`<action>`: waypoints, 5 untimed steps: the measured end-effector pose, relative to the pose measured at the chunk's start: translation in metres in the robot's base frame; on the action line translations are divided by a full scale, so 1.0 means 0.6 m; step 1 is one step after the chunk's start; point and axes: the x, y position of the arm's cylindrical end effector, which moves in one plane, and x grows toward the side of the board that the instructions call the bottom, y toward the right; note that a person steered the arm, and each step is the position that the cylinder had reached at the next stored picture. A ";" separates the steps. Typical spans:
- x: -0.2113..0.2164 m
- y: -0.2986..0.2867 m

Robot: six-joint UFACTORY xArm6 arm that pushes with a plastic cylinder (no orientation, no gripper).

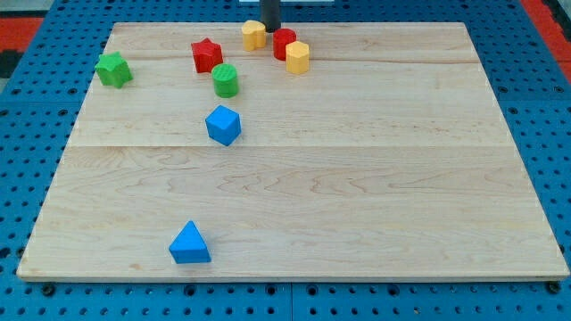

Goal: Move the yellow heart in between the red star and yellow hexagon

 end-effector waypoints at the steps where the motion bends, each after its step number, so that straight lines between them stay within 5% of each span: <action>1: 0.000 -0.017; 2: 0.008 -0.135; 5: 0.088 -0.085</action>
